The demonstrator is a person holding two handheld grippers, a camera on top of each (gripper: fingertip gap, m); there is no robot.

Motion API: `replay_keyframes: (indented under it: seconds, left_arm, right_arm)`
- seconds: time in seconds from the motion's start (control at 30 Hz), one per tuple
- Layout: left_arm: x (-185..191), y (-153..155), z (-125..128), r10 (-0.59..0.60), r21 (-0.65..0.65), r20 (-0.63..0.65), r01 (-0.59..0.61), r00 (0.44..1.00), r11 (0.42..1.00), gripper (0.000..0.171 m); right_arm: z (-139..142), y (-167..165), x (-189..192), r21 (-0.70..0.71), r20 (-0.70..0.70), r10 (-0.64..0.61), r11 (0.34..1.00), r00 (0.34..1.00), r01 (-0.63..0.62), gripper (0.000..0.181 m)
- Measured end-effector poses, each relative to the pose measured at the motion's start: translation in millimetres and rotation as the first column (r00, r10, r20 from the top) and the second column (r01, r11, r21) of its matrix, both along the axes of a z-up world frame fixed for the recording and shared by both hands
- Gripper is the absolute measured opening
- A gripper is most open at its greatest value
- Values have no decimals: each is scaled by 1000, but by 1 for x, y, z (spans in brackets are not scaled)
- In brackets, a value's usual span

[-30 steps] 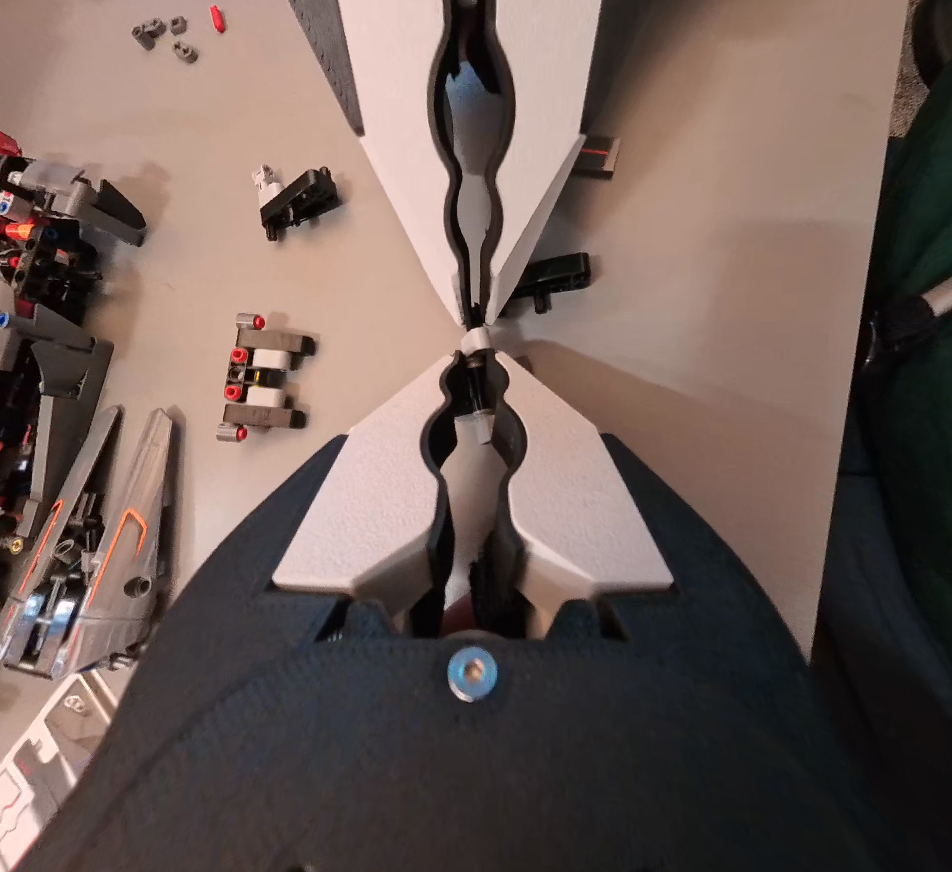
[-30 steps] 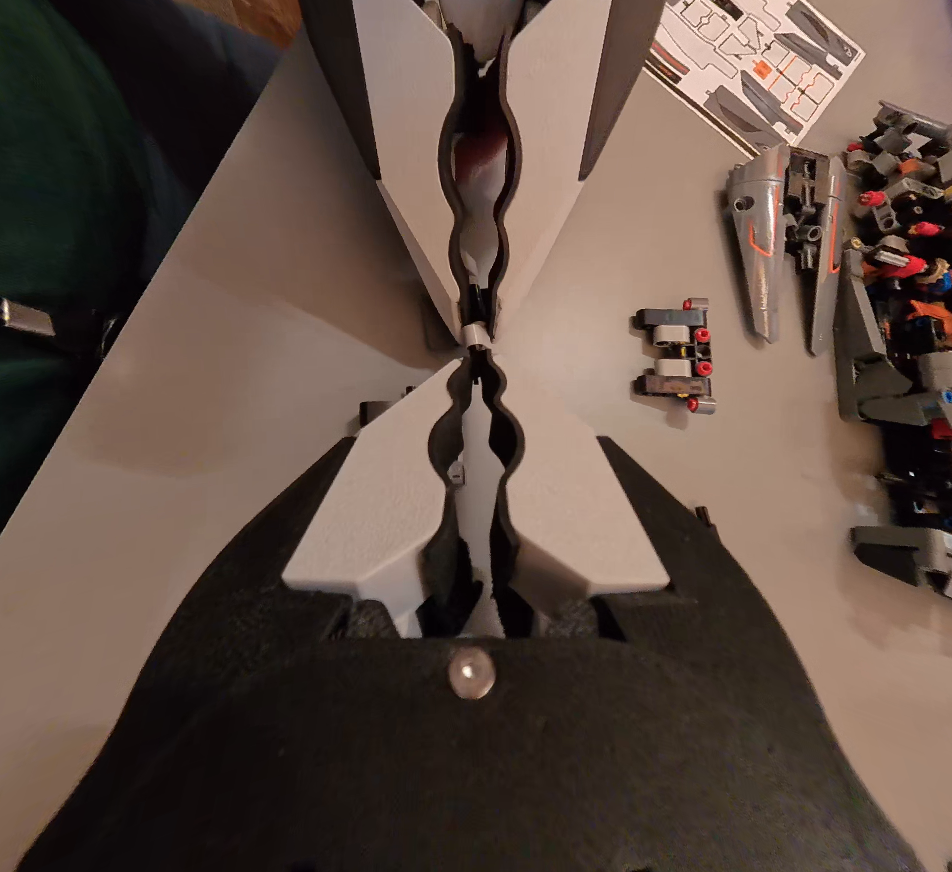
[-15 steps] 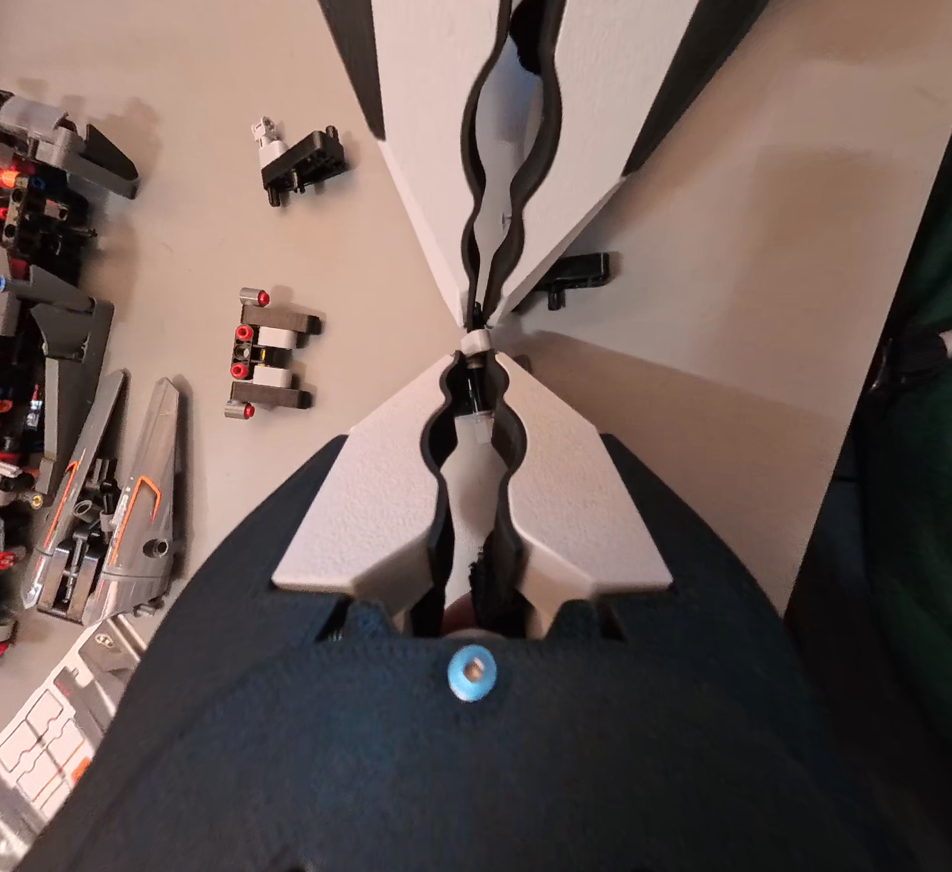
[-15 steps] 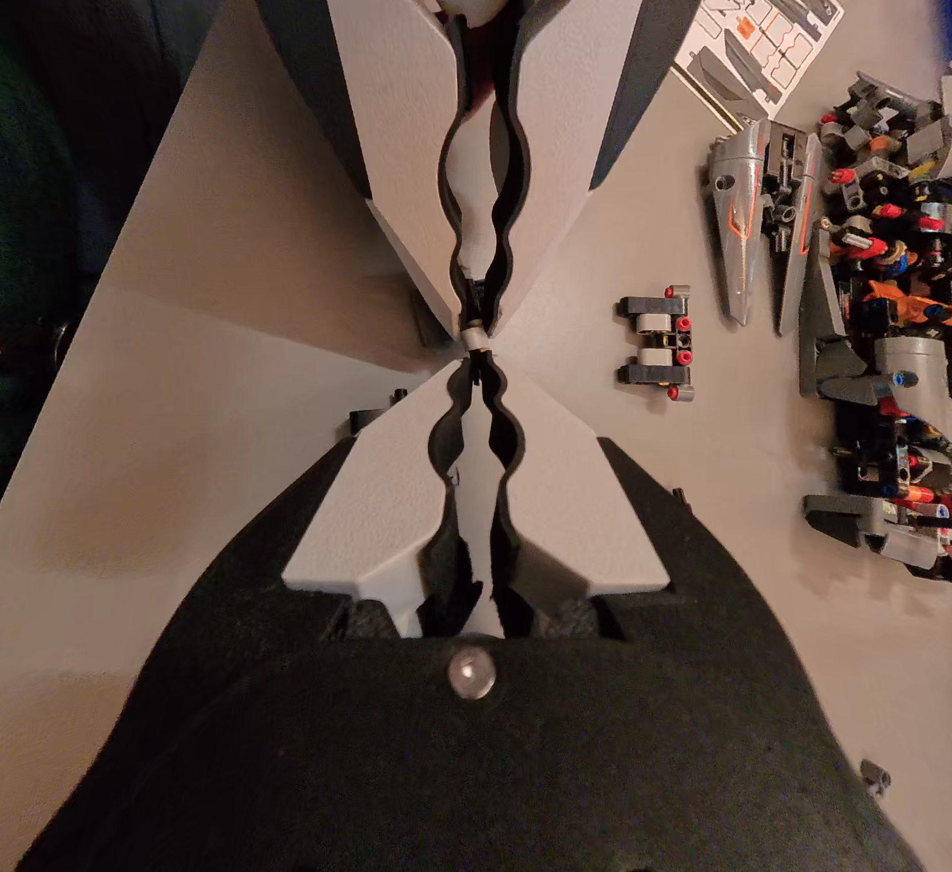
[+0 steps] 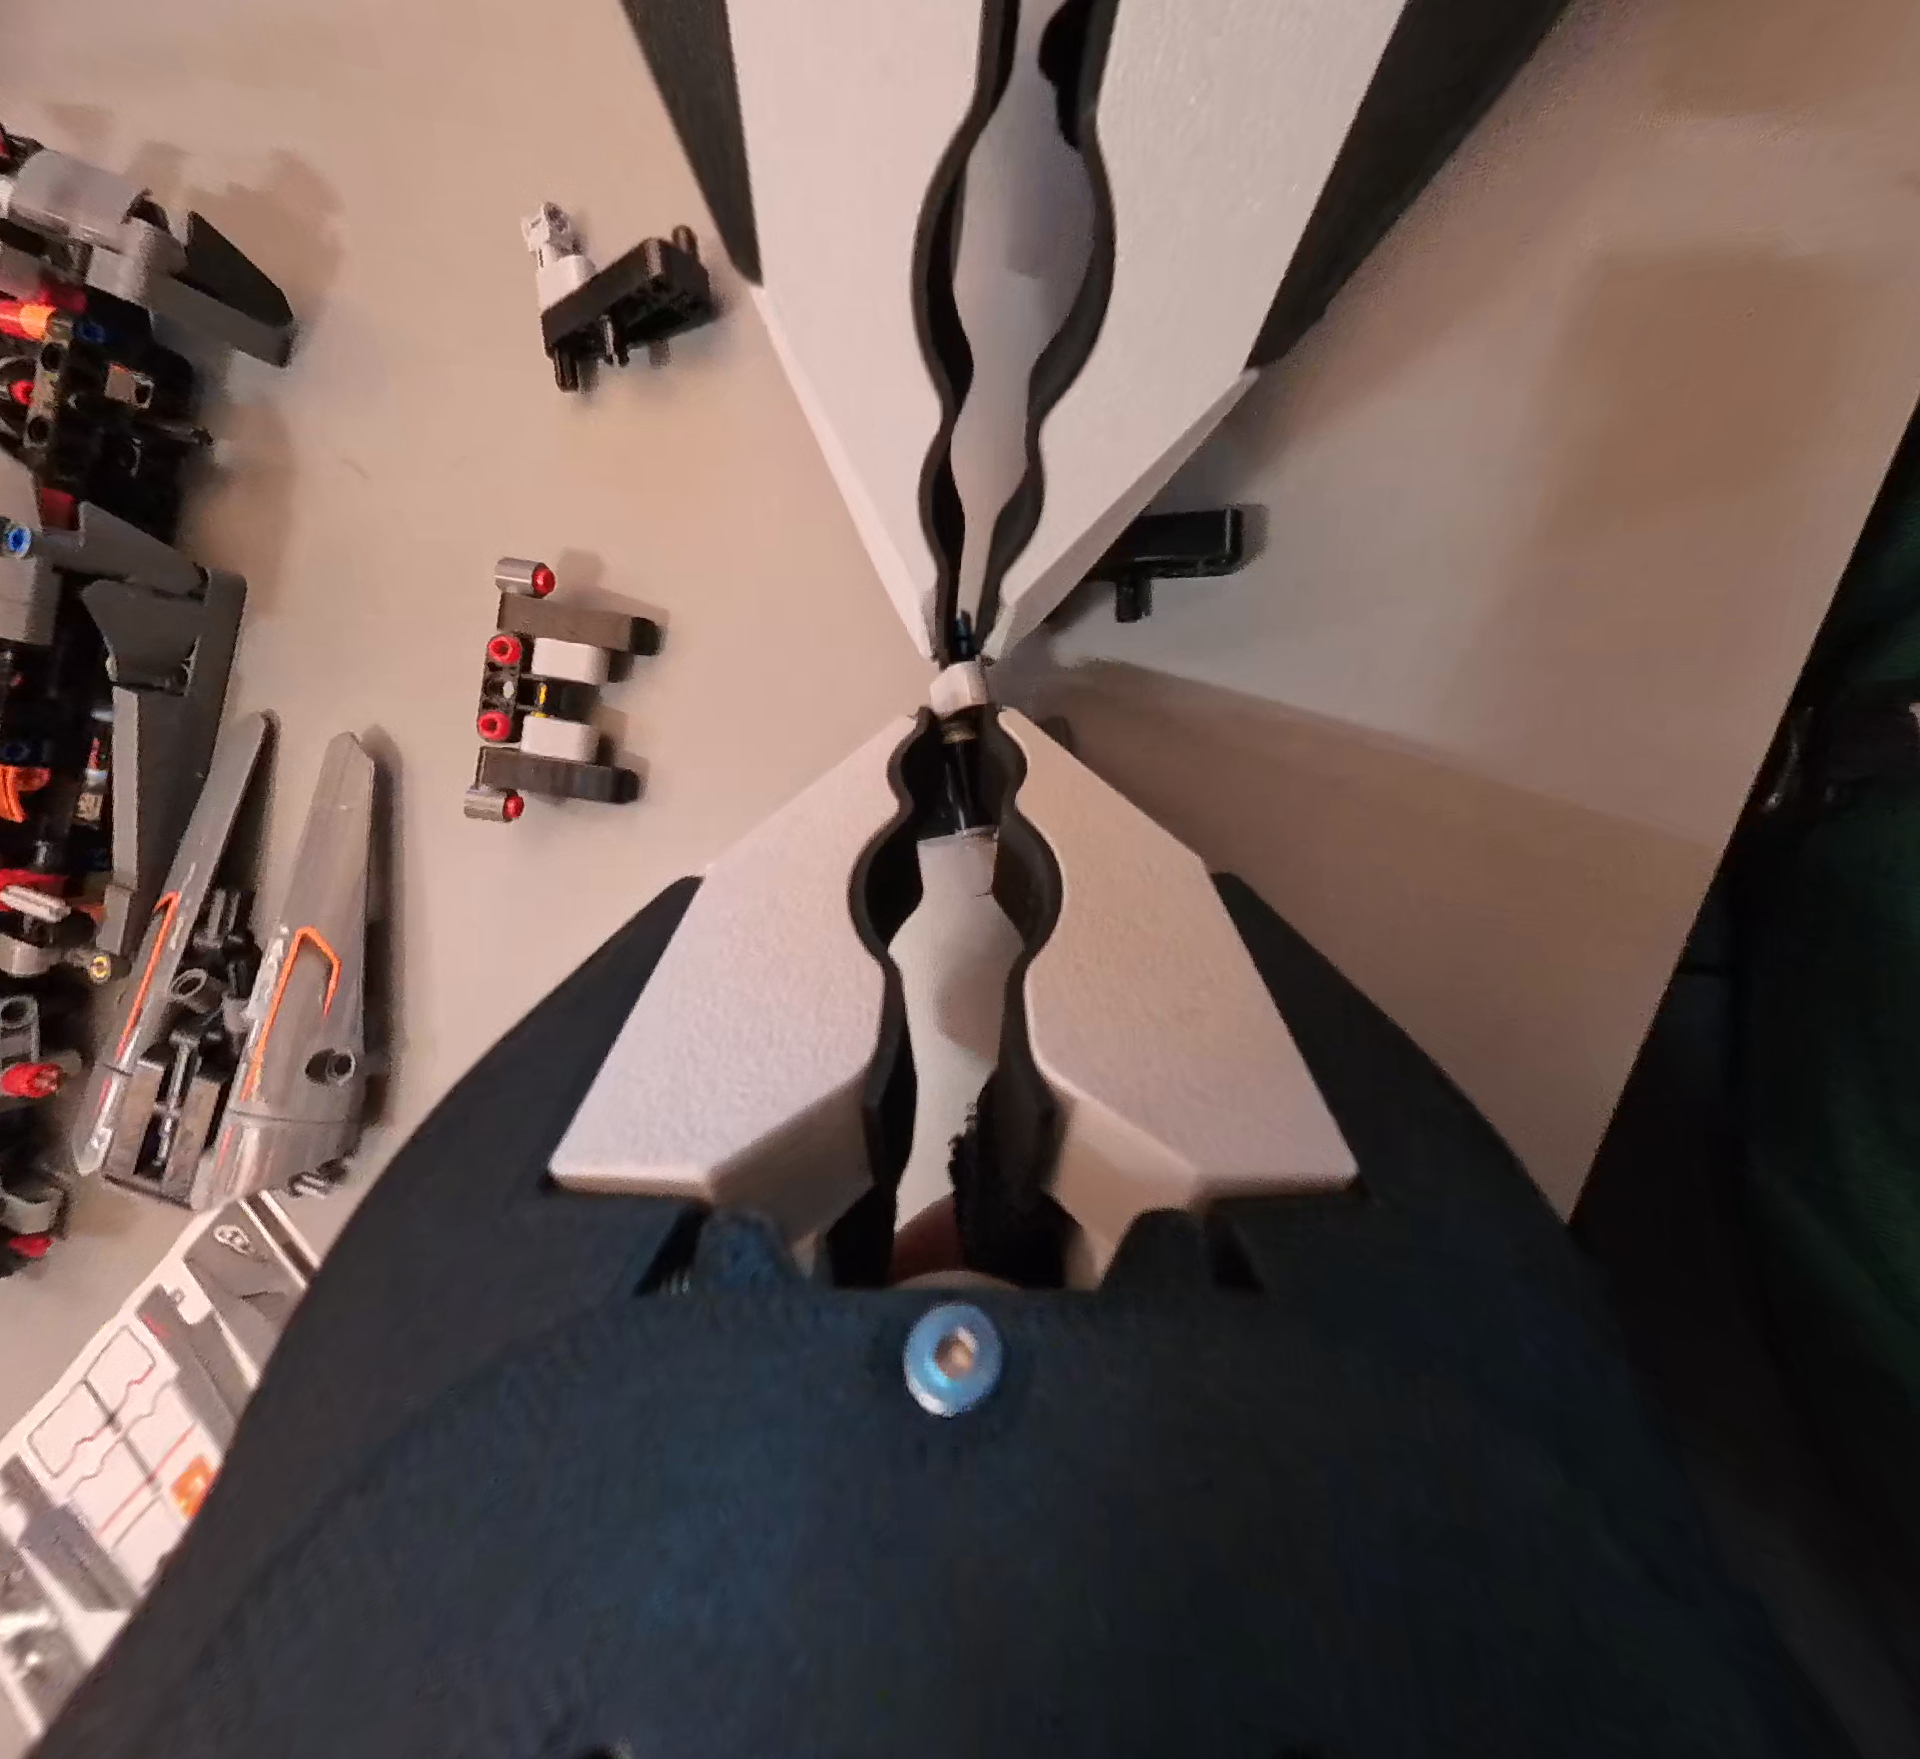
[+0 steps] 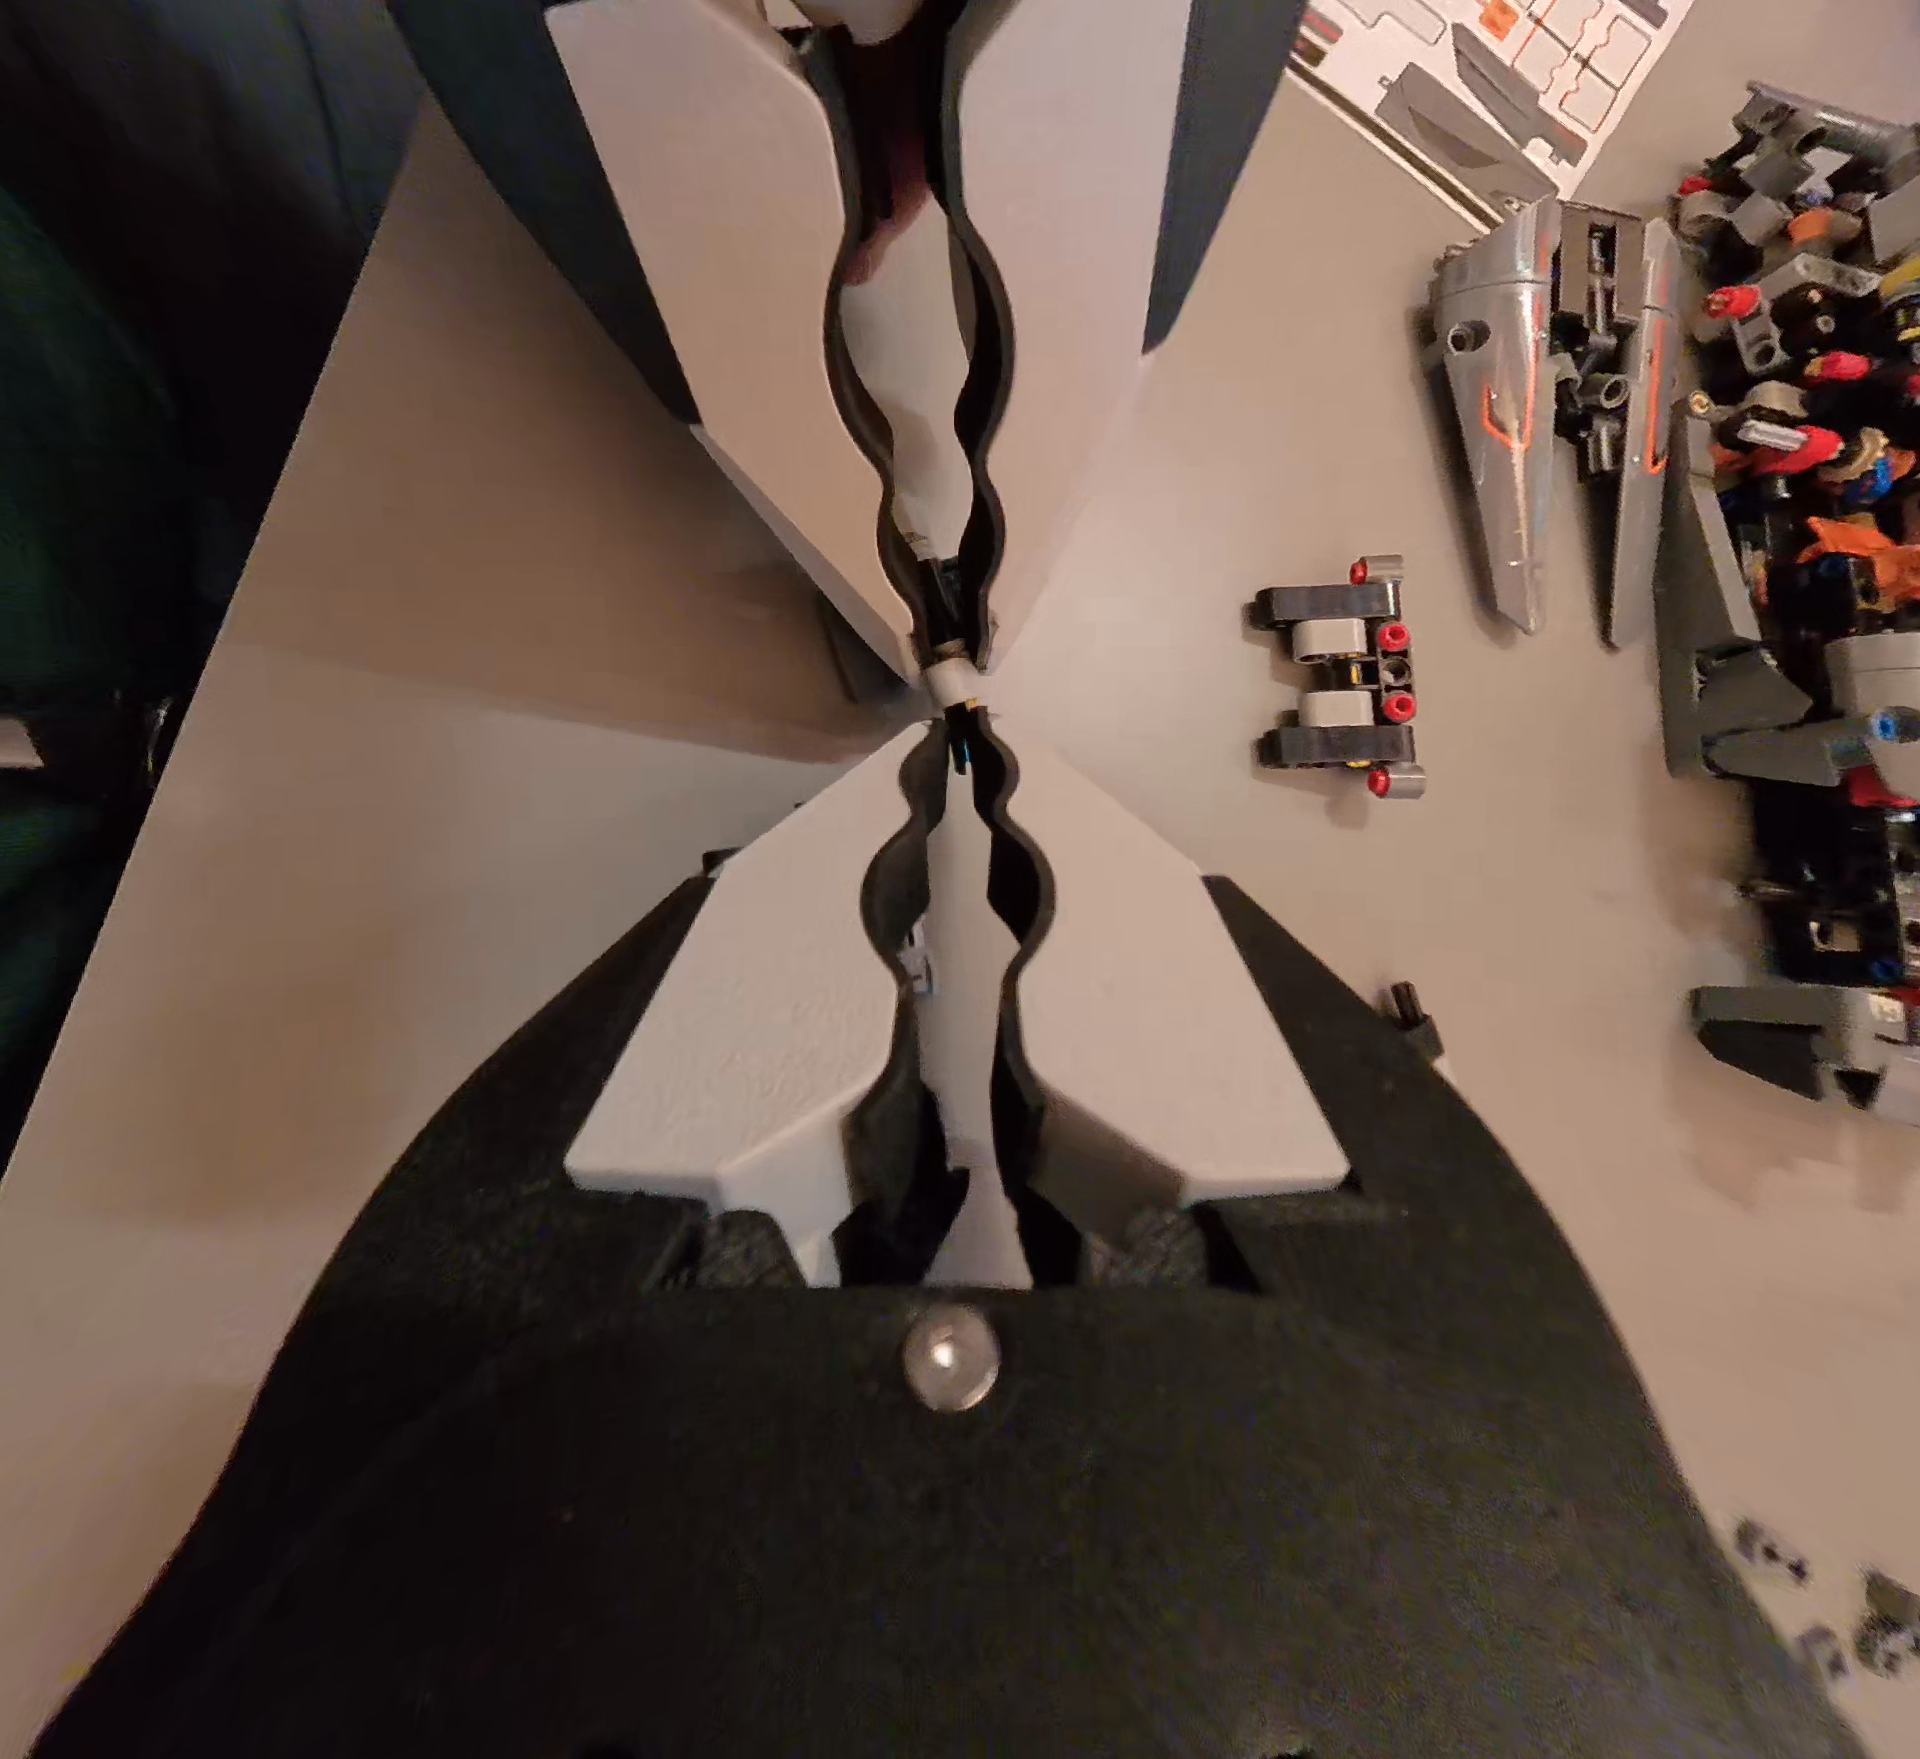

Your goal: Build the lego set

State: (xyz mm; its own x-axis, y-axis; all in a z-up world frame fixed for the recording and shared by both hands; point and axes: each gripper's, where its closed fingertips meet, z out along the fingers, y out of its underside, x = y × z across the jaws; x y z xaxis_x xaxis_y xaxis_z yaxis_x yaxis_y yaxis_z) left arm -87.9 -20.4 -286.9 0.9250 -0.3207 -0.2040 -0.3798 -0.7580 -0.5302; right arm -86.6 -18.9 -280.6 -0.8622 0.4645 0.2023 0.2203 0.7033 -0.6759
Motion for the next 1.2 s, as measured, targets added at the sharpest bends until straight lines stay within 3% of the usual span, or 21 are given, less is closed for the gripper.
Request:
replay_keyframes:
  seconds: [0.27, 0.53, 0.87, 1.2]
  left_arm:
    - [-1, -1, -1, 25, 48, 40, -27, 999, 998, 5]
    - [2, 2, 0, -21, 104, 95, 11, 995, 995, 5]
    - [1, 5, 0, -34, 122, 124, 18, 992, 992, 5]
    - [-7, 7, 2, -37, 155, 176, 9, 984, 988, 9]
  right_arm:
    - [3, 1, -1, -92, 37, -3, 996, 999, 6, 12]
    - [-2, 4, 3, -198, 121, 47, 980, 992, -22, 6]
    - [-3, 2, 4, -160, 95, 56, 986, 994, -40, 1]
    - [-2, 14, -4, -183, 115, 0, 983, 993, 21, 2]
